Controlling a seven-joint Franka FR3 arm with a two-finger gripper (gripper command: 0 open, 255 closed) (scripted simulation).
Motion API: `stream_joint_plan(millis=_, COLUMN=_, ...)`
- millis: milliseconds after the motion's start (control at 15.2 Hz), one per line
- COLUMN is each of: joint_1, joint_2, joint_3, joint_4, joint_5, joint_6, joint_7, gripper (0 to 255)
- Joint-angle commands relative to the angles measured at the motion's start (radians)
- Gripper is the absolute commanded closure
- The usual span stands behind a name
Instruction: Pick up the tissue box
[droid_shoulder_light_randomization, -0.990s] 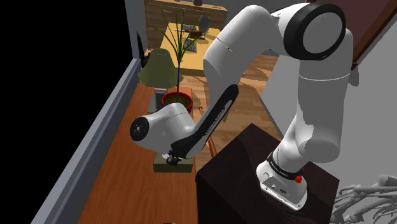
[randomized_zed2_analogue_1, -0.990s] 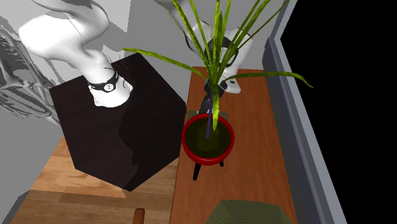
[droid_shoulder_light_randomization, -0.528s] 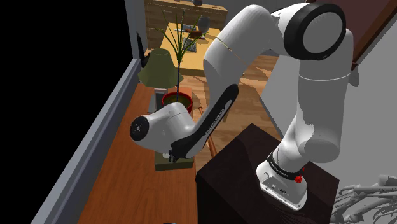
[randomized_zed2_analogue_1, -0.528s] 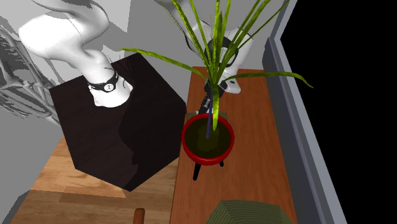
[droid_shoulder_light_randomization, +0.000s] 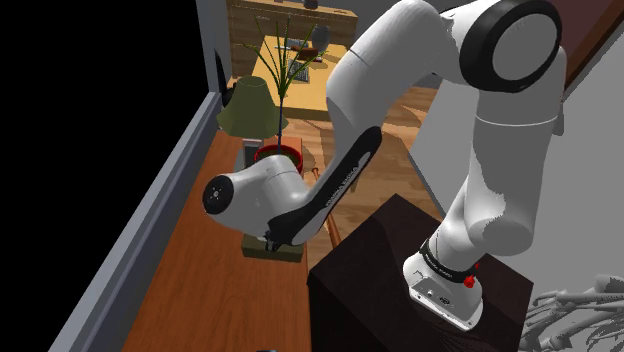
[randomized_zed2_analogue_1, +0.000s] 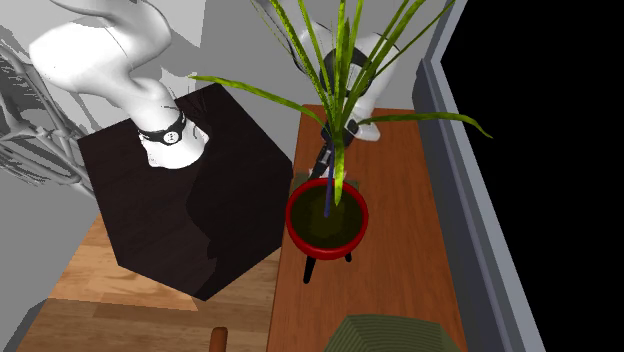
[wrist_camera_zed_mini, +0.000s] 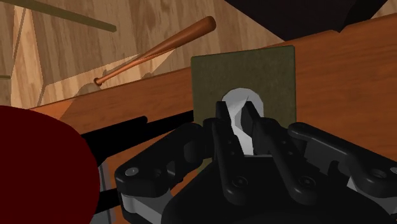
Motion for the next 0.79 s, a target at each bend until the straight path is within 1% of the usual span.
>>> stream_joint_plan(millis=0, joint_1=-0.005, joint_2=-0.026, joint_3=0.009, joint_4=-0.002, joint_5=0.019, joint_6=-0.015, joint_7=-0.018, gripper=255)
stream_joint_plan(millis=594, joint_1=-0.025, joint_2=-0.137, joint_3=0.040, joint_4=-0.004, joint_5=0.098, joint_6=-0.082, joint_7=-0.097, gripper=255)
stream_joint_plan(millis=726, joint_1=-0.025, joint_2=-0.139, joint_3=0.041, joint_4=-0.004, joint_5=0.100, joint_6=-0.083, joint_7=-0.099, gripper=255)
